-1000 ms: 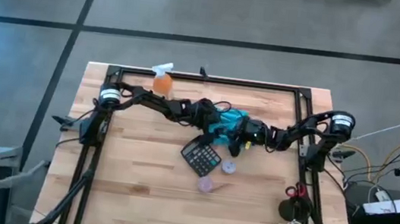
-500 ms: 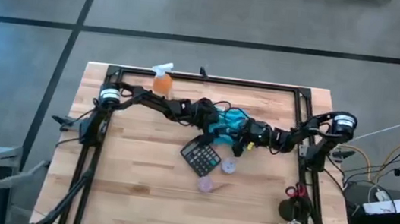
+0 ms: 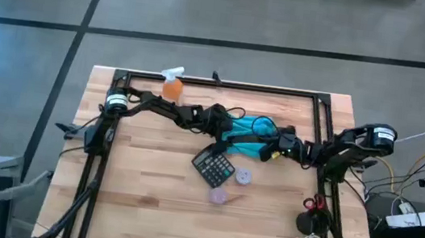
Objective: Apply microfiber cloth
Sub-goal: Wipe the pink cellphone using the blue microfiber cloth
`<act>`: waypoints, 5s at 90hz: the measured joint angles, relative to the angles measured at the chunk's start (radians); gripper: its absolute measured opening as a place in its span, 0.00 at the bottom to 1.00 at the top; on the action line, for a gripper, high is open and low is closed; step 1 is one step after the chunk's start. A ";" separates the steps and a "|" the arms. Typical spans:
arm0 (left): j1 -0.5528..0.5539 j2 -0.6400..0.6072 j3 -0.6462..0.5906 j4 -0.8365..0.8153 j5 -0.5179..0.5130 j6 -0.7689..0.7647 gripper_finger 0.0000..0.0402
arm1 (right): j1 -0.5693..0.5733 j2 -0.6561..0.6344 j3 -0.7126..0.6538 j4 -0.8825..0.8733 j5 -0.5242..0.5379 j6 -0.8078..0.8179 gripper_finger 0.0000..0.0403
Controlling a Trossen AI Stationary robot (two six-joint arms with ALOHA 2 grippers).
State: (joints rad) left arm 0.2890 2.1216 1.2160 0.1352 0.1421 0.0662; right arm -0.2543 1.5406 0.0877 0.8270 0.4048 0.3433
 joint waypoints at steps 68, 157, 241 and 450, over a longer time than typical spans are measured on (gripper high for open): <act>0.001 0.000 -0.001 0.005 0.000 -0.004 0.86 | 0.000 -0.015 0.175 -0.065 -0.364 -0.002 0.02; 0.001 0.000 -0.001 0.005 0.006 -0.019 0.86 | -0.006 -0.304 0.336 -0.654 -0.492 0.036 0.53; 0.000 0.000 -0.001 0.005 0.006 -0.023 0.86 | -0.017 -0.242 0.492 -0.888 -0.595 0.027 0.49; -0.001 0.000 -0.008 0.007 0.007 -0.031 0.86 | 0.051 -0.059 0.267 -0.487 -0.310 -0.020 0.00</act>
State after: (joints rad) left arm 0.2878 2.1216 1.2083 0.1421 0.1488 0.0354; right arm -0.2029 1.4812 0.3551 0.3404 0.0945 0.3234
